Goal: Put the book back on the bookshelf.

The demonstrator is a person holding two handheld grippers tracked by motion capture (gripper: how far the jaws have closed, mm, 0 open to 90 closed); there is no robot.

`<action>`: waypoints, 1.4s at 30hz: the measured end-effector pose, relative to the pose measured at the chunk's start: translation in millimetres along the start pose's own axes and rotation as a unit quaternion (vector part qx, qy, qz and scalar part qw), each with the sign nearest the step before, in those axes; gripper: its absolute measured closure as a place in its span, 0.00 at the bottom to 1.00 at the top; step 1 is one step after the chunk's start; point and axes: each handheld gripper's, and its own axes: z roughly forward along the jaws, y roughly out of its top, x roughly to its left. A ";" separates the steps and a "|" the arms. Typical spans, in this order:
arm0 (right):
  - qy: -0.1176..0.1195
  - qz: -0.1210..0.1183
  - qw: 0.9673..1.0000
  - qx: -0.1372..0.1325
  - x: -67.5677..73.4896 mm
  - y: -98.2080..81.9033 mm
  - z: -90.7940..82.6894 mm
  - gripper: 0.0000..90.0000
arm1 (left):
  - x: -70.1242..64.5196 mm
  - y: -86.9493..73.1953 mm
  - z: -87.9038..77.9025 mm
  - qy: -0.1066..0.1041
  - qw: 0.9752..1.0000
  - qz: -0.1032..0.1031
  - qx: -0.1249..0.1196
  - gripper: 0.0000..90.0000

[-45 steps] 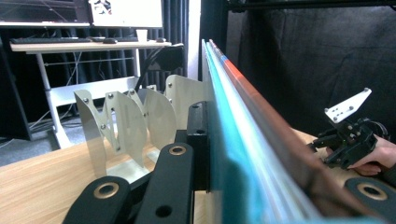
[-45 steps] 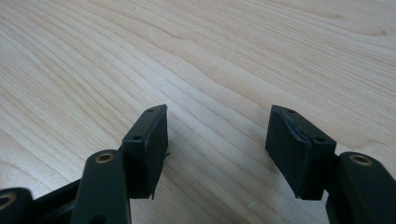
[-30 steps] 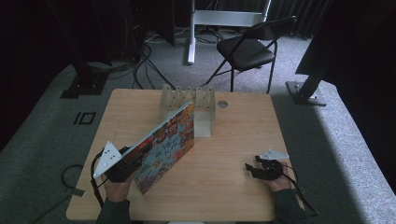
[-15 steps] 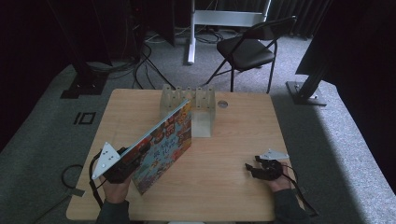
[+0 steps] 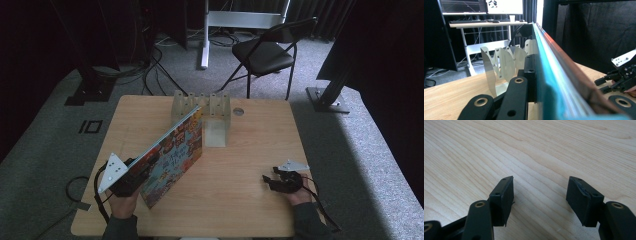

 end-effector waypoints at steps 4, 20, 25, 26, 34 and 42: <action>0.000 0.000 1.000 0.000 -0.1 0.0 0.0 0.43 | -0.7 0.5 -0.8 0.004 1.000 0.003 0.001 0.89; 0.000 0.000 1.000 0.000 -0.1 0.1 0.1 0.43 | -1.7 1.4 -5.2 0.021 1.000 0.005 0.002 0.89; 0.000 0.000 1.000 0.000 -0.1 0.1 0.1 0.43 | -1.6 1.7 -6.5 0.027 1.000 0.003 0.002 0.89; 0.000 0.000 1.000 0.000 -0.1 0.1 0.2 0.43 | -1.6 1.8 -6.8 0.028 1.000 0.002 0.002 0.89; 0.001 0.000 1.000 0.000 -0.2 0.1 0.2 0.43 | -1.1 2.2 -8.6 0.038 0.999 -0.002 0.001 0.89; 0.001 -0.001 1.000 -0.001 -0.4 0.3 0.4 0.43 | -3.1 3.6 -10.5 0.053 0.999 0.004 0.002 0.89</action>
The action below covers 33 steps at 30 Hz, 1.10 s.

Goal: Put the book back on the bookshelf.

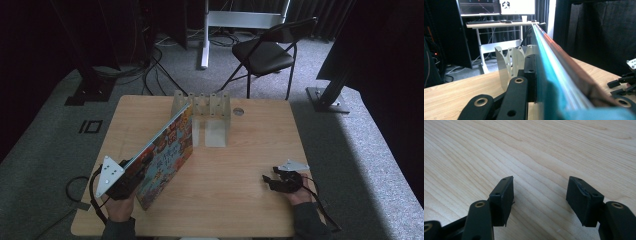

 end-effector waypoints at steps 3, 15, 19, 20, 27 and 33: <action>0.000 0.000 1.000 0.000 0.0 0.0 0.0 0.43 | 0.1 1.0 -0.5 0.004 1.000 0.000 0.002 0.89; 0.001 0.000 1.000 0.000 -0.3 0.0 0.0 0.43 | 1.4 1.0 -1.7 0.018 1.000 -0.008 0.002 0.89; 0.001 0.000 1.000 0.000 -0.3 0.0 0.0 0.43 | 1.4 1.3 -2.2 0.021 1.000 -0.011 0.002 0.90; 0.001 0.000 1.000 0.000 -0.3 0.0 0.0 0.43 | 1.2 1.4 -2.4 0.022 1.000 -0.011 0.003 0.90; 0.001 0.000 1.000 0.000 -0.4 0.0 0.0 0.43 | -0.3 3.8 -2.8 0.024 1.000 -0.009 0.004 0.90; 0.001 0.000 1.000 0.000 -0.3 0.0 0.0 0.43 | -1.6 5.5 -2.6 0.023 1.000 -0.010 0.000 0.90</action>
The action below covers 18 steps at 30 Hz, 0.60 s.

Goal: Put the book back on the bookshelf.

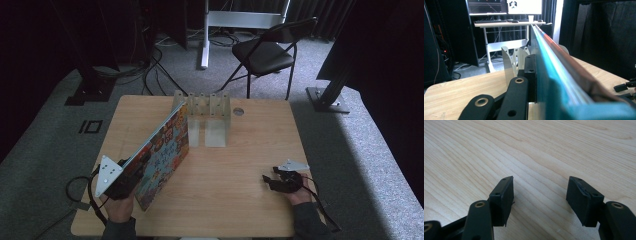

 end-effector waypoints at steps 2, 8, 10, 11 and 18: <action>0.000 0.000 1.000 0.000 -0.1 0.0 0.0 0.43 | 0.0 1.4 0.0 0.000 1.000 -0.003 -0.003 0.90; 0.000 -0.001 1.000 0.000 -0.2 0.0 0.0 0.43 | -0.4 5.8 3.7 0.006 1.000 -0.002 -0.008 0.90; 0.000 0.000 1.000 0.000 0.0 0.0 0.0 0.43 | -0.3 6.3 6.0 0.009 1.000 -0.003 -0.010 0.90; 0.000 0.000 1.000 0.000 0.0 0.0 0.0 0.43 | -0.2 6.4 7.1 0.010 1.000 -0.002 -0.009 0.90; 0.000 -0.001 1.000 0.000 -0.2 0.0 0.0 0.43 | -0.4 7.6 16.7 0.021 1.000 -0.005 -0.008 0.90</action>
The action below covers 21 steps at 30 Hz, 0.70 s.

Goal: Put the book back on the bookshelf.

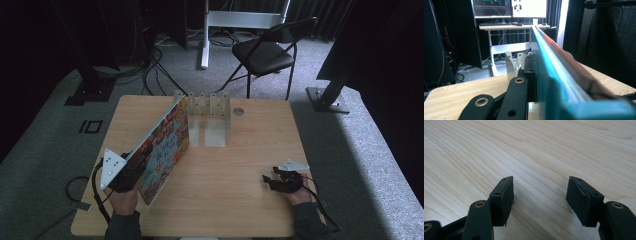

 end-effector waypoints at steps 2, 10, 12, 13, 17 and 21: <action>0.000 0.000 1.000 0.000 0.0 0.0 0.0 0.43 | -0.4 0.2 2.4 0.002 1.000 0.001 0.000 0.90; 0.001 0.001 1.000 0.000 0.0 0.0 0.0 0.43 | -1.6 -1.6 12.1 0.008 1.000 -0.001 0.003 0.90; 0.001 0.001 1.000 0.000 0.0 0.0 0.0 0.43 | -1.8 -1.4 14.2 0.012 1.000 0.000 0.004 0.90; 0.001 0.001 1.000 0.000 -0.1 0.0 0.0 0.43 | -2.1 -1.4 15.4 0.014 1.000 0.000 0.003 0.90; 0.001 0.001 1.000 0.000 -0.1 0.0 0.0 0.43 | -3.8 -0.6 18.9 0.024 1.000 0.003 0.005 0.90; 0.001 0.001 1.000 0.000 -0.2 0.0 0.0 0.43 | -4.2 -1.1 20.6 0.031 1.000 0.004 0.005 0.90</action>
